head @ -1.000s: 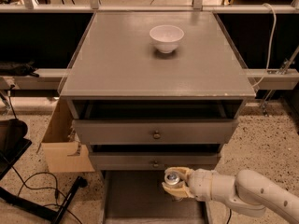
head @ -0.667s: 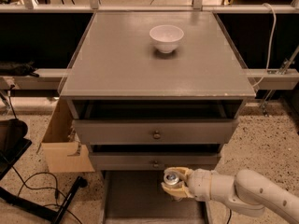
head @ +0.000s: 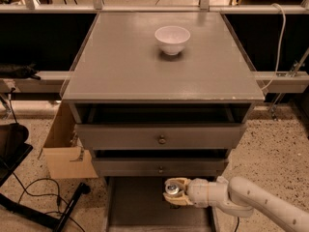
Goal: Place redbull can into bottom drawer
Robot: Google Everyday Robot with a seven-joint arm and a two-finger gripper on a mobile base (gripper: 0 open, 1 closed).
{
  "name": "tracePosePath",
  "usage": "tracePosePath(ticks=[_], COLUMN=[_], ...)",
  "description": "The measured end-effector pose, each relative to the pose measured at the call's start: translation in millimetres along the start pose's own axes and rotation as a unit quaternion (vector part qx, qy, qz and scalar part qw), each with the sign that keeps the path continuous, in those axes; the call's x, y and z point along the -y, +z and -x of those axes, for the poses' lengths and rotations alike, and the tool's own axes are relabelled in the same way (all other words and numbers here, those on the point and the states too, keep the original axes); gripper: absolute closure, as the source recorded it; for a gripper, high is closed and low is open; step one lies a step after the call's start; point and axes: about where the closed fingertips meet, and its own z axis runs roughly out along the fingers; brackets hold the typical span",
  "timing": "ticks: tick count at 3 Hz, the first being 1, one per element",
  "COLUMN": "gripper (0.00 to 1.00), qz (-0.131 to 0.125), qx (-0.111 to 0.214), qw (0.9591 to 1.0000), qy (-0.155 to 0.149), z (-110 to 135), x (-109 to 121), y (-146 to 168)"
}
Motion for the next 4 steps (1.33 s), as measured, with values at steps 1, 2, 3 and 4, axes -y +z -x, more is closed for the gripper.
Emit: tracePosePath(ticks=[1, 2, 3, 4], gripper=[1.00, 1.00, 1.00, 1.00], qz=[0.009, -0.002, -0.017, -0.033], qx=[0.027, 0.044, 0.058, 0.064], qw=[0.9995, 0.9987, 0.9981, 0.9973], qy=[-0.017, -0.024, -0.014, 0.011], z=[-61, -114, -157, -198], x=[17, 31, 40, 47], y=[16, 25, 30, 33])
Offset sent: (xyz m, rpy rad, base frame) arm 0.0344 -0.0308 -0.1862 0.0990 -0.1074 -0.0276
